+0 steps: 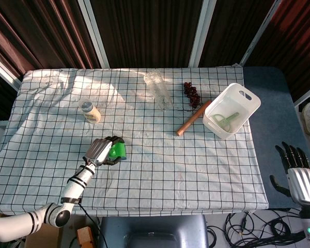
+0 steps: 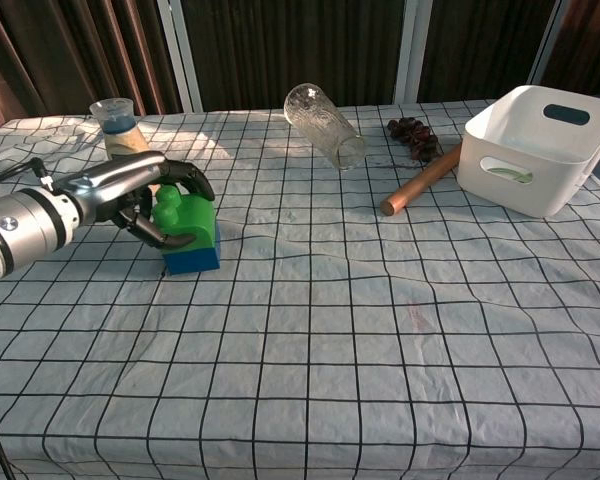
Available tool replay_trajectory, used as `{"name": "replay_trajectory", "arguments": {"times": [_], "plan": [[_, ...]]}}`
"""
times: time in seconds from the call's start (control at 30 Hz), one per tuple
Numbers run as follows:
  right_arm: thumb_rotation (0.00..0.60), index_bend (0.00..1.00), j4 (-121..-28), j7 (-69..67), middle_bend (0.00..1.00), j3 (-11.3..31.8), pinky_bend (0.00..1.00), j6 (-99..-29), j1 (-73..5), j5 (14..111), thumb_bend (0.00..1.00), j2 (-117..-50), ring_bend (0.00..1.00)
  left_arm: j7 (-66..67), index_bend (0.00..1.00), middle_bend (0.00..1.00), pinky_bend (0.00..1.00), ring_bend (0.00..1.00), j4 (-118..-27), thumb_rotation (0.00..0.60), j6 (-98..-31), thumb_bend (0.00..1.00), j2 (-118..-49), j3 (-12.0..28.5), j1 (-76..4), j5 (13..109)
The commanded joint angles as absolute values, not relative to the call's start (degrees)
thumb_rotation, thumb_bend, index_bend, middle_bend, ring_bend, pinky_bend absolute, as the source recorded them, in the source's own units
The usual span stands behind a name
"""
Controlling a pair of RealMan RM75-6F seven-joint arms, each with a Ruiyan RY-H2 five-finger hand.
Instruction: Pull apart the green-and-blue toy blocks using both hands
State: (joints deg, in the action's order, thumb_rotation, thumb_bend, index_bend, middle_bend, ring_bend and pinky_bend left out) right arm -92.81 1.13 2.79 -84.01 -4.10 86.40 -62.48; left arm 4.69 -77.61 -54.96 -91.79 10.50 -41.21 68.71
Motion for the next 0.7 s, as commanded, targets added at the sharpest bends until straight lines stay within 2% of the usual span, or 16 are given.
{"name": "replay_trajectory", "arguments": {"times": [0.03, 0.13, 0.3, 0.5, 0.6, 0.7], "plan": [[0.6, 0.0, -92.26, -0.66, 0.0, 2.57, 0.0, -84.24, -4.37, 87.78, 0.28, -62.52, 0.0, 2.86, 0.66, 0.66, 0.76, 0.63, -80.41, 0.6, -64.61, 0.62, -92.17, 11.31, -37.37, 72.24], [0.6, 0.0, -91.11, -4.85, 0.0, 2.34, 0.0, -84.29, -5.29, 90.33, 0.28, -62.8, 0.0, -4.49, 0.67, 0.68, 0.79, 0.65, -84.33, 0.6, -70.12, 0.67, -90.76, 10.86, -34.05, 75.83], [0.6, 0.0, -89.16, -15.77, 0.0, 1.73, 0.0, -80.6, -10.62, 96.77, 0.28, -63.12, 0.0, -18.12, 0.67, 0.68, 0.8, 0.65, -90.8, 0.6, -72.6, 0.68, -86.56, 8.25, -30.78, 81.56], [0.6, 0.0, -92.76, -28.89, 0.0, 2.87, 0.0, -69.29, -21.99, 100.41, 0.27, -60.57, 0.0, -28.13, 0.67, 0.69, 0.79, 0.65, -92.97, 0.6, -72.69, 0.68, -84.66, 6.41, -30.57, 86.82], [0.6, 0.0, -95.19, -23.44, 0.0, 5.52, 0.0, -63.83, -27.05, 99.32, 0.26, -61.68, 0.0, -28.28, 0.67, 0.69, 0.79, 0.65, -92.06, 0.6, -72.16, 0.68, -85.19, 7.01, -31.28, 87.05], [0.6, 0.0, -100.45, -23.88, 0.0, 7.75, 0.0, -57.78, -31.67, 95.87, 0.24, -62.15, 0.0, -28.27, 0.67, 0.69, 0.79, 0.65, -91.69, 0.6, -71.83, 0.68, -85.87, 7.43, -31.76, 87.1]]}}
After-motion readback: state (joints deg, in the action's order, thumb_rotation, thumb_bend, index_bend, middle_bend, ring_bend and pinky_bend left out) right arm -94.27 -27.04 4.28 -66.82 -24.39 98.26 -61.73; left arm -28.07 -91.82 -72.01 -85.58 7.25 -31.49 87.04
